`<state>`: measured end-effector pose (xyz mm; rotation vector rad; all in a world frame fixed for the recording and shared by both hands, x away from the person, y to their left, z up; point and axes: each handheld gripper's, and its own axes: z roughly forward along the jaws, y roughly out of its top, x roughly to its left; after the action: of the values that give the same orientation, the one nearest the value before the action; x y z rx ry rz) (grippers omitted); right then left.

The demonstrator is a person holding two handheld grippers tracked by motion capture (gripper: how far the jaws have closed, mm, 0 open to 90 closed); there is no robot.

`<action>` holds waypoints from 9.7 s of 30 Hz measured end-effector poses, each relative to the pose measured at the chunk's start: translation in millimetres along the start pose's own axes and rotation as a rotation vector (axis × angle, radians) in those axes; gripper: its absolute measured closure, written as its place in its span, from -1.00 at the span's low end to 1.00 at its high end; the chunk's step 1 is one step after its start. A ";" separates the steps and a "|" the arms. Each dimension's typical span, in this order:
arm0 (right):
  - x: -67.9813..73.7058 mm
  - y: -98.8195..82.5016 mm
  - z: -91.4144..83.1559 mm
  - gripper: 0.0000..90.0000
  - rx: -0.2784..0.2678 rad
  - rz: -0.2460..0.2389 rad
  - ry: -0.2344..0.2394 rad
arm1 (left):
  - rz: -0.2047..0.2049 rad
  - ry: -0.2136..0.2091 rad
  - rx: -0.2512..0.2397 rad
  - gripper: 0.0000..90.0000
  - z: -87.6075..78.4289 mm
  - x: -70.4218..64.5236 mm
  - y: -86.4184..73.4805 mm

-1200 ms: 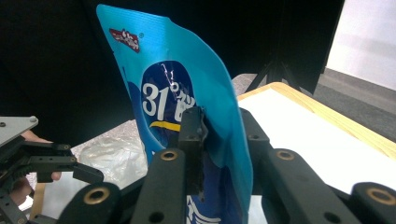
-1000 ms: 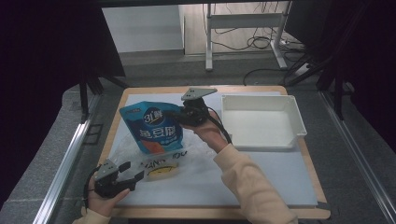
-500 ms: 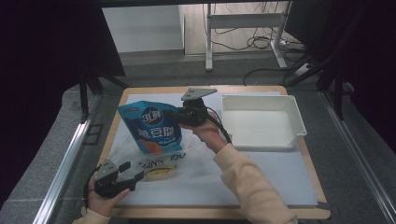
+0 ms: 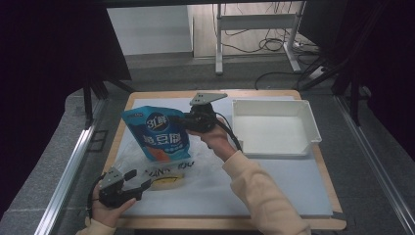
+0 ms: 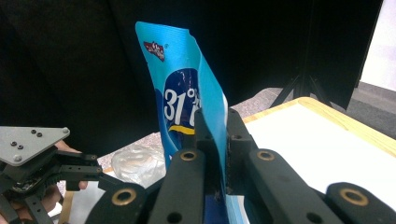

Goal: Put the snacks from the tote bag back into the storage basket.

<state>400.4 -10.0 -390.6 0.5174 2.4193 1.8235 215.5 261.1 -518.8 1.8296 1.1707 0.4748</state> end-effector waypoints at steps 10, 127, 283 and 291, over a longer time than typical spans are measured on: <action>5.8 2.7 4.3 0.94 -0.018 -0.005 0.004 | 0.001 -0.004 0.000 -0.33 -0.3 0.1 -0.1; -2.4 86.5 -140.6 0.96 -0.268 -0.052 -0.210 | -0.008 0.005 -0.002 -0.33 0.2 0.3 1.1; -157.3 -19.8 -229.3 0.91 -0.183 0.176 -0.517 | -0.011 0.023 0.005 -0.33 -0.7 4.1 0.4; -160.2 -20.0 -230.9 0.86 -0.159 0.162 -0.570 | -0.011 0.022 0.005 -0.33 -1.0 4.3 0.3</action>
<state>488.2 -276.4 -364.8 1.0706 1.8837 1.6116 217.1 265.3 -518.7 1.8256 1.1968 0.4878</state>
